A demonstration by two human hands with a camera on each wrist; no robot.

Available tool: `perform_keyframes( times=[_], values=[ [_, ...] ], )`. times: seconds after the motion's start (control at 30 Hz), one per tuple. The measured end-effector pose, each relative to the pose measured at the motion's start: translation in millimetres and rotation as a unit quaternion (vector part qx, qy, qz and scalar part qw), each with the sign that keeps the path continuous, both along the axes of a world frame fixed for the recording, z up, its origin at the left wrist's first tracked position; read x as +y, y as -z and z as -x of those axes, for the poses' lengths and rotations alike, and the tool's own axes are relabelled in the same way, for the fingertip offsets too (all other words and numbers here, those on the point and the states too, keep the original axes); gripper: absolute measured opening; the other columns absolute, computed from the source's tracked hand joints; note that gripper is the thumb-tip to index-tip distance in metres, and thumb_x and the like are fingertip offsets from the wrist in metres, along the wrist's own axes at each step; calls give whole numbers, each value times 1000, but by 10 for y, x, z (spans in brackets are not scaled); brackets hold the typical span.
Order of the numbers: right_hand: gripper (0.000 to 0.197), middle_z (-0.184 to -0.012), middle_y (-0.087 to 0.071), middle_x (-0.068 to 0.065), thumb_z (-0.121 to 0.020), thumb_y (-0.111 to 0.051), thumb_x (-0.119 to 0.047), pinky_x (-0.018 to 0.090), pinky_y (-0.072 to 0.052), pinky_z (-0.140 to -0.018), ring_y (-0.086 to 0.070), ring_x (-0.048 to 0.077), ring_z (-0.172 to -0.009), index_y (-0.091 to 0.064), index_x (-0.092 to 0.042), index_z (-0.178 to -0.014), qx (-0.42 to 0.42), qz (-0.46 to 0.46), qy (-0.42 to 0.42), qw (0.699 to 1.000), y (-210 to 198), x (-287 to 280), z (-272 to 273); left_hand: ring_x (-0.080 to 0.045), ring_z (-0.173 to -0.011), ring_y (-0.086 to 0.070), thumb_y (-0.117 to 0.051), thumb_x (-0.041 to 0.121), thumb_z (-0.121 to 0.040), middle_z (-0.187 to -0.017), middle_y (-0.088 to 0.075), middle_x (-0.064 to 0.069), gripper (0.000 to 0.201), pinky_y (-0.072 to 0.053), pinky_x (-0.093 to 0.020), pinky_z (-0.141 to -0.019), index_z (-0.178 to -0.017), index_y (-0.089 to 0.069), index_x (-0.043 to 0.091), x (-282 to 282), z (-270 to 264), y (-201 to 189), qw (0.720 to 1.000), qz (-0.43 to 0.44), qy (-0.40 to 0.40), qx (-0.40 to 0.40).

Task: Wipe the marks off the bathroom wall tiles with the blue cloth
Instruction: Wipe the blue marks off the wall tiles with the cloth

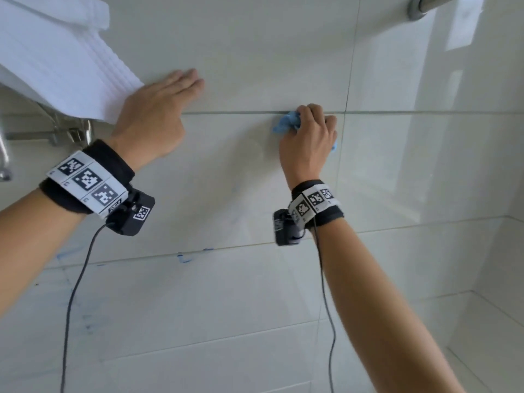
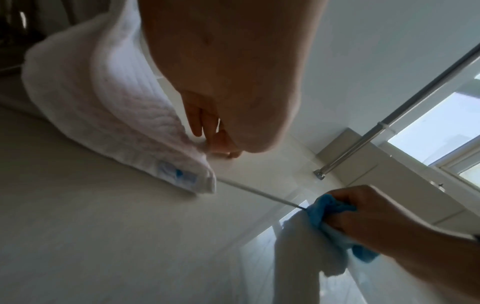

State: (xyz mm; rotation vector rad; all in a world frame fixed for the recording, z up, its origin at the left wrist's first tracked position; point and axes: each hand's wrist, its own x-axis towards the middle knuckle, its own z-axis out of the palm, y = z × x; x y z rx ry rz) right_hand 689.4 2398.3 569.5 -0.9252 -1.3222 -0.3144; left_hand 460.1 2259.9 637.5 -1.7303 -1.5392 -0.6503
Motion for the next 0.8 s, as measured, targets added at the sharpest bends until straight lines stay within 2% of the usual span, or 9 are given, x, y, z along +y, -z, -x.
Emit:
perform_keyframes(
  times=[0.07, 0.17, 0.3, 0.4, 0.47, 0.53, 0.63, 0.7, 0.8],
  values=[
    [29, -101, -68, 3, -71, -52, 4, 45, -43, -72, -53, 35, -87, -69, -10, -90, -14, -21, -42, 999, 3, -149, 237, -21, -155, -32, -42, -12, -91, -169, -33, 0, 74, -32, -44, -125, -160, -41, 15, -25, -5, -43, 1000, -14, 20, -18],
    [32, -108, -69, 4, -74, -52, 1, 45, -45, -74, -55, 36, -89, -72, -9, -98, -156, -63, -63, 984, 73, -353, 536, -27, -158, -23, -48, -7, -90, -172, -26, -9, 74, -26, -50, -127, -162, -33, 7, -51, 62, -161, 999, -29, -16, -23],
    [36, -112, -71, -2, -77, -54, -4, 47, -49, -75, -58, 33, -90, -74, -16, -105, -216, -67, -68, 972, -107, -246, 221, -24, -161, -16, -46, -6, -93, -174, -18, -9, 77, -21, -46, -129, -165, -21, 7, -78, 145, -176, 999, -16, -44, -16],
    [36, -110, -73, -4, -83, -48, -13, 48, -51, -77, -60, 33, -90, -76, -19, -105, -166, -59, -17, 984, -67, -53, -184, -23, -162, -12, -49, -3, -93, -175, -14, -7, 81, -17, -44, -131, -167, -16, 10, -110, 171, -144, 999, -11, -48, 5],
    [36, -110, -72, -8, -84, -47, -16, 46, -49, -80, -58, 30, -93, -76, -22, -105, -112, -31, -1, 993, -7, 3, -242, -22, -162, -10, -51, 0, -94, -175, -11, -5, 84, -14, -43, -132, -167, -13, 11, -107, 192, -118, 998, -15, -55, 6],
    [39, -113, -70, -11, -78, -49, -12, 41, -45, -82, -55, 29, -98, -75, -22, -106, -58, 6, 23, 998, -5, 7, -99, -23, -162, -10, -50, -2, -96, -175, -11, -6, 82, -13, -42, -132, -167, -12, 12, -79, 184, -104, 998, -19, -63, 15],
    [25, -101, -70, -5, -77, -50, -9, 43, -45, -73, -53, 31, -88, -71, -16, -90, 7, 7, 15, 1000, -36, -130, 262, -26, -162, -9, -55, 2, -97, -175, -11, -7, 83, -12, -42, -132, -167, -11, 9, -48, 187, -103, 997, -13, -75, 25],
    [23, -98, -69, -1, -77, -50, -6, 44, -45, -69, -52, 31, -82, -69, -13, -88, -50, -35, -9, 998, 31, -269, 538, -27, -162, -10, -56, 2, -96, -175, -12, -8, 84, -13, -43, -132, -167, -12, 9, -34, 197, -103, 996, -17, -79, 31],
    [38, -115, -69, -3, -77, -51, -2, 41, -43, -74, -54, 30, -88, -72, -13, -108, -183, -73, -44, 979, 119, -443, 787, -28, -162, -11, -59, 1, -94, -175, -13, -8, 87, -16, -45, -131, -167, -13, 9, -41, 213, -118, 996, -10, -76, 33]
  ],
)
